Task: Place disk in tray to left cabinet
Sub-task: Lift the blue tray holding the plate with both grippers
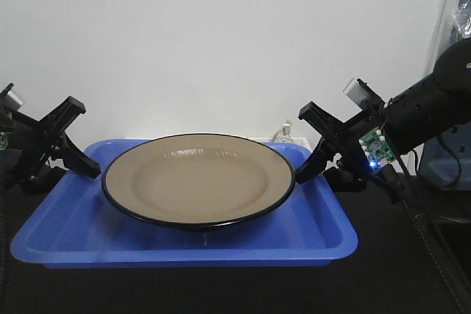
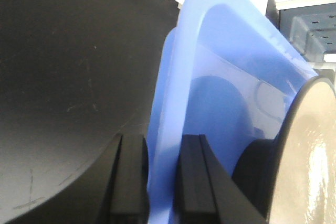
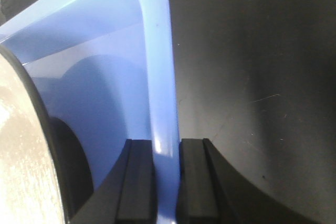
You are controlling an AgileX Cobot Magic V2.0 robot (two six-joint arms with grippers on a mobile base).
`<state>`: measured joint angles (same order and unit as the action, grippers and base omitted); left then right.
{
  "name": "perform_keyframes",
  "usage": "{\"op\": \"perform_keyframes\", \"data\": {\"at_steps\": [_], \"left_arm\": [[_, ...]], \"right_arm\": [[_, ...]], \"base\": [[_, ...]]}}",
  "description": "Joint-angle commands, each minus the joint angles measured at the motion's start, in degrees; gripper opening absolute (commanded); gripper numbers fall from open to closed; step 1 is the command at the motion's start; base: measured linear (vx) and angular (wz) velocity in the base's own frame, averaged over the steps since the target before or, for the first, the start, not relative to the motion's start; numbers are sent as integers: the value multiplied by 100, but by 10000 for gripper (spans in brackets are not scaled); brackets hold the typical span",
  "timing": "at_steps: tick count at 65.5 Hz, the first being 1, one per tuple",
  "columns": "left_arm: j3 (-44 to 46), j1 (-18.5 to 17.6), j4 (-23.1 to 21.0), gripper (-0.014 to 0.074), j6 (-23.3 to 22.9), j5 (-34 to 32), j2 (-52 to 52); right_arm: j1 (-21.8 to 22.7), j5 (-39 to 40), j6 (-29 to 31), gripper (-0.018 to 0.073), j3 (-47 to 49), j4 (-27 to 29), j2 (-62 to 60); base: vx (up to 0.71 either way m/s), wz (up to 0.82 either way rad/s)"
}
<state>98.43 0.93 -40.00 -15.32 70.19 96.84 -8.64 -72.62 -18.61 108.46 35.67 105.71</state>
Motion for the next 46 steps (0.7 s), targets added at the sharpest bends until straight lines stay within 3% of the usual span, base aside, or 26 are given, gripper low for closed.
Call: {"op": "perform_keyframes", "data": {"at_steps": [1,46], "left_arm": [[215,-193,-1274,-1,-175,173,-377],[215,-193,-966,-1,-175,173,-389]], "right_arm": [[-110,21,-116,-4,223,1170,-329],[-110,234,-97,-2,223,1192,-329]], "base": [[0,0],[0,0]]}}
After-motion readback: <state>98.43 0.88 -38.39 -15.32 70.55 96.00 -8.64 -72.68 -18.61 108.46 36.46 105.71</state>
